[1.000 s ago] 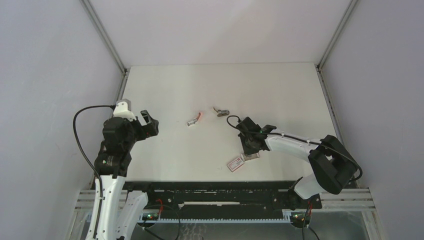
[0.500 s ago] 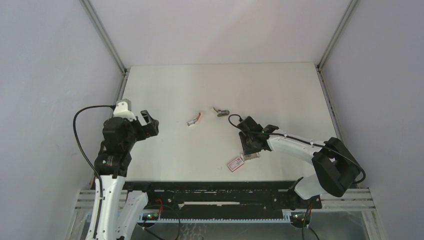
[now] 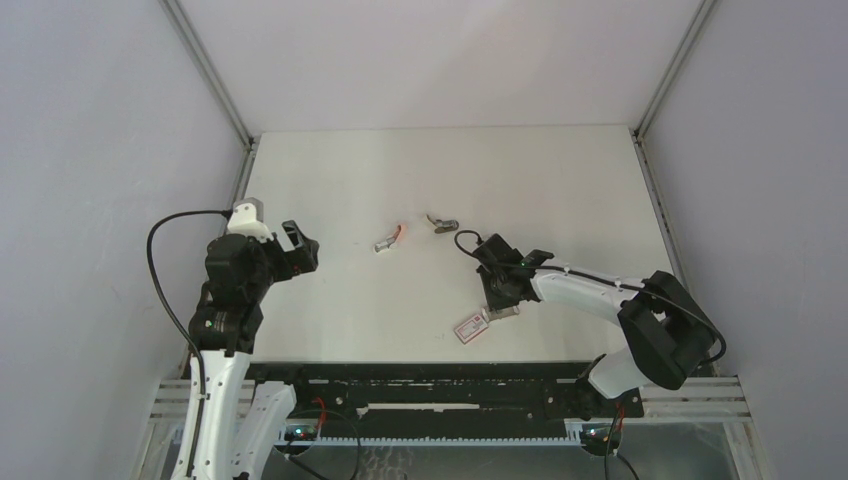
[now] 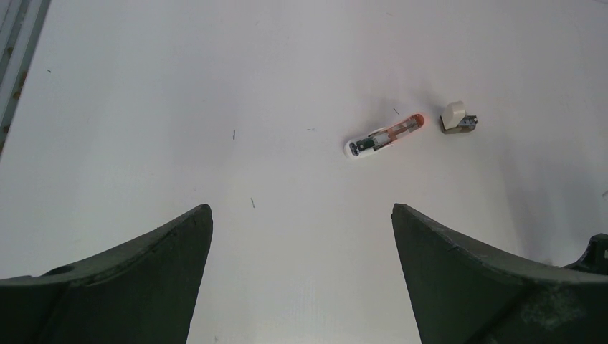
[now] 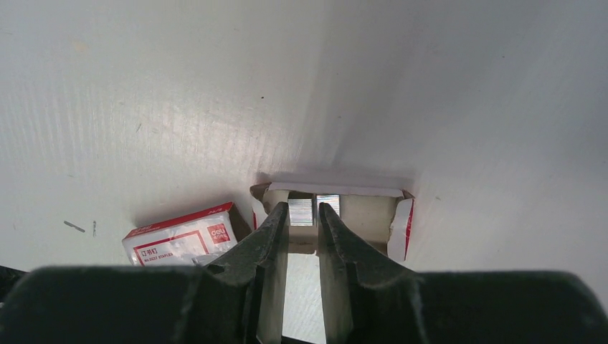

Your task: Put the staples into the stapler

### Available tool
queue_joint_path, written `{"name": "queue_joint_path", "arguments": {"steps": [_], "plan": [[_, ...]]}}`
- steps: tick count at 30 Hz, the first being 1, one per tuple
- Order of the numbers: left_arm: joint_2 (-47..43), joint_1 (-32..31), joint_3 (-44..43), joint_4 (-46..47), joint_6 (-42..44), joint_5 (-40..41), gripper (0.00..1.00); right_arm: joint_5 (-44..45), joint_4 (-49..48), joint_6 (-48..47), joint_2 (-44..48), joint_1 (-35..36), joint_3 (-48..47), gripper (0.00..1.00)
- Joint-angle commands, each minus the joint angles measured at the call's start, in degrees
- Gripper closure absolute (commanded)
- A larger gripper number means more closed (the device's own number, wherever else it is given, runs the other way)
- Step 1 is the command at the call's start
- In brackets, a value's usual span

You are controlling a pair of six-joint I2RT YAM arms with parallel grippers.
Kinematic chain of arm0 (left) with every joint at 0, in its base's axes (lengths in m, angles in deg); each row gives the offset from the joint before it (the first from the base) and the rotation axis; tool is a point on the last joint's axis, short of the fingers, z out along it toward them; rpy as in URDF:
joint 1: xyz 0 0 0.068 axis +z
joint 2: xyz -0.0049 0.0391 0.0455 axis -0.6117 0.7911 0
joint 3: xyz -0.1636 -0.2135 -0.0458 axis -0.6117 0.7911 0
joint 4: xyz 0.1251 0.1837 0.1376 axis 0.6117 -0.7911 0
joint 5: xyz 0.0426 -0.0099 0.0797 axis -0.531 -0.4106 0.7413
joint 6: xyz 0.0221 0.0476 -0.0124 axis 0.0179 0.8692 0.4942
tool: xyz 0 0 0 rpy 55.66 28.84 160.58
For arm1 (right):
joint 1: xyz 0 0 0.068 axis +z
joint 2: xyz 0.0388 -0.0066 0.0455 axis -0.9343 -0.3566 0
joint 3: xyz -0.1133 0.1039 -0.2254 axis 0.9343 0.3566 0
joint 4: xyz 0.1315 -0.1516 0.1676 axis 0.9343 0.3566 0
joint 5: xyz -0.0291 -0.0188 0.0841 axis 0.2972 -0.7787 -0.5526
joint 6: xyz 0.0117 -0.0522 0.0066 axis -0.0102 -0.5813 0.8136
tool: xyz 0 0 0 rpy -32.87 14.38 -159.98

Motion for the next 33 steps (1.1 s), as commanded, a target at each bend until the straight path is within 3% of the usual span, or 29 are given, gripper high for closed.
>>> {"name": "queue_joint_path", "arguments": {"steps": [1, 13, 33], "plan": [[0.26, 0.5, 0.97, 1.29, 0.94, -0.8, 0.01, 1.92, -0.83, 1.23, 1.03, 0.04, 0.03, 0.79], [0.15, 0.47, 0.91, 1.3, 0.94, -0.72, 0.01, 3.68, 0.25, 0.58, 3.27, -2.63, 1.78, 0.82], [0.09, 0.48, 0.96, 1.27, 0.96, -0.44, 0.01, 1.56, -1.75, -0.03, -0.58, -2.21, 1.8, 0.92]]}}
